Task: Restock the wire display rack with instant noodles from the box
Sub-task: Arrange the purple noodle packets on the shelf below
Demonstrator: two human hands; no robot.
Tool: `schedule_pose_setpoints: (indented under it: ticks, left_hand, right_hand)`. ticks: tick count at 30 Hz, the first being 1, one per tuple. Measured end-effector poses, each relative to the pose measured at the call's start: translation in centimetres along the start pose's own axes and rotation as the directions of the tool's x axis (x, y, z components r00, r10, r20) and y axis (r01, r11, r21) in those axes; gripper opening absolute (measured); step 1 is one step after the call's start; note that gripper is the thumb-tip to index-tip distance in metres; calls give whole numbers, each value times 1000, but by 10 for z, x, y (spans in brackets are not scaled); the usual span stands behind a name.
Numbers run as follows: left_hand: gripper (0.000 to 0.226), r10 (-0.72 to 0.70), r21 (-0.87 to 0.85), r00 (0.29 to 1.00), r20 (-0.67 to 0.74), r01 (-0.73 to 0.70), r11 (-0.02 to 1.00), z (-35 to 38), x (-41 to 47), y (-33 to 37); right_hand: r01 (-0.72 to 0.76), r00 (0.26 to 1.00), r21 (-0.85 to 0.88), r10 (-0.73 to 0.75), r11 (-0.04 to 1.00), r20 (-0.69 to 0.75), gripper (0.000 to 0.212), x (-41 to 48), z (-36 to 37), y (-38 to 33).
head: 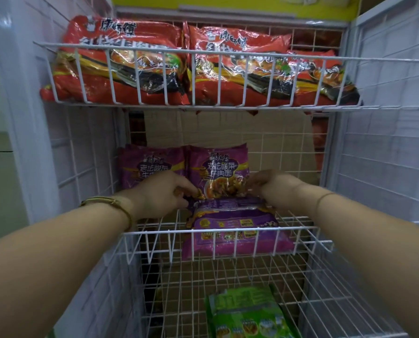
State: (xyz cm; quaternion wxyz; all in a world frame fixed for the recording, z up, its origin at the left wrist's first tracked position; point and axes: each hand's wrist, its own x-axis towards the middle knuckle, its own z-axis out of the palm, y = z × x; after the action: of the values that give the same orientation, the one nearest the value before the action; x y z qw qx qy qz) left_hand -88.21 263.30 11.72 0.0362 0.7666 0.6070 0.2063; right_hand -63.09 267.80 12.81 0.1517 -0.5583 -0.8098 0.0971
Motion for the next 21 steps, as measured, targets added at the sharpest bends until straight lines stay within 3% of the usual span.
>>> schedule_pose_setpoints:
  ticks: [2, 5, 8, 12, 21]
  left_hand:
    - [48, -11, 14, 997, 71, 10, 1000, -3, -7, 6]
    - [62, 2, 42, 985, 172, -9, 999, -7, -16, 14]
    - [68, 10, 137, 968, 249, -46, 989, -10, -18, 22]
    - [69, 47, 136, 951, 304, -92, 986, -2, -14, 25]
    - [55, 20, -38, 971, 239, -11, 999, 0, -20, 6]
  right_hand:
    - [8, 1000, -21, -8, 1000, 19, 30, -5, -3, 8]
    - [-3, 999, 29, 1, 1000, 55, 45, -18, -11, 18]
    - [-14, 982, 40, 6, 999, 189, 67, -32, -16, 17]
    - [-15, 964, 71, -5, 997, 265, 72, -38, -14, 12]
    - [-29, 966, 152, -12, 988, 257, 70, -43, -14, 12]
